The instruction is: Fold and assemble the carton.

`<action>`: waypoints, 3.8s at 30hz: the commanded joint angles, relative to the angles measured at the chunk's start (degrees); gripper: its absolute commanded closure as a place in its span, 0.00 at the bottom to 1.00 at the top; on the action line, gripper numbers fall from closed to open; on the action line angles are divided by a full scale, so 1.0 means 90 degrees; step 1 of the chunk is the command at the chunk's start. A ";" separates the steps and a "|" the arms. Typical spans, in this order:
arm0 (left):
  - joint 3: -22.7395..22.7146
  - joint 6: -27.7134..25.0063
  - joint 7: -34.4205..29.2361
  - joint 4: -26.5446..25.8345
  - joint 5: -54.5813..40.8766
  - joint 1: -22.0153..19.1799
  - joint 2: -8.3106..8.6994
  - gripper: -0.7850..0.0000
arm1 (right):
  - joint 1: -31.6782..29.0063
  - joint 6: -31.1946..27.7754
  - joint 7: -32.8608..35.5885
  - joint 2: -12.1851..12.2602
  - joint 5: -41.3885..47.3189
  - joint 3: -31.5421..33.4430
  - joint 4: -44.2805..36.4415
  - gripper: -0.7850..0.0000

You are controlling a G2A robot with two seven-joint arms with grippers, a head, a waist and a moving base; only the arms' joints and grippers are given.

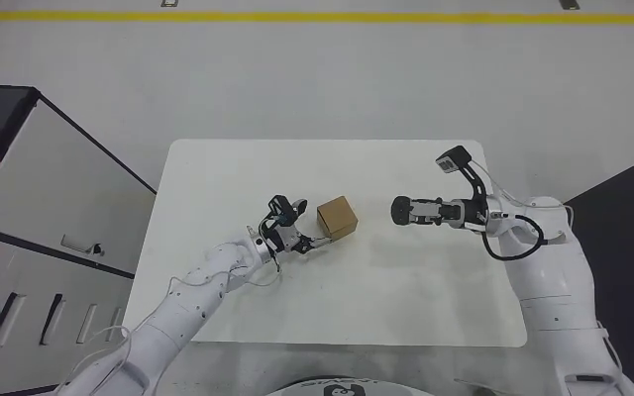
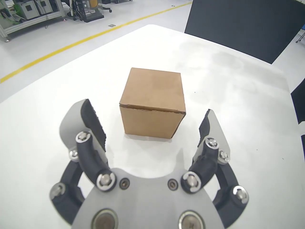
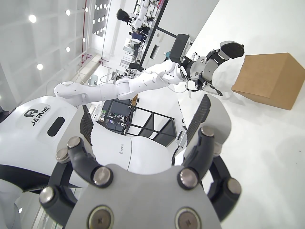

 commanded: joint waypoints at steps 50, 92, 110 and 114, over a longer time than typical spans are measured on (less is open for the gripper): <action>0.0694 0.0000 0.0306 0.1423 0.0315 -0.0797 -0.0633 0.00 | -0.0551 0.0091 0.0086 0.0195 0.0549 0.0553 0.0032 0.00; -0.0603 -0.1823 -0.0240 -0.0594 0.0584 -0.0016 -0.0068 1.00 | -0.0551 0.0091 0.0086 0.0195 0.0549 0.0553 0.0032 0.00; -0.2033 -0.2286 -0.0720 -0.2969 0.0934 0.0803 0.0390 1.00 | -0.0551 0.0091 0.0086 0.0195 0.0549 0.0553 0.0032 0.00; -0.2829 -0.2578 -0.1131 -0.4319 0.0804 0.1427 0.0577 1.00 | -0.0551 0.0091 0.0086 0.0195 0.0549 0.0553 0.0032 0.00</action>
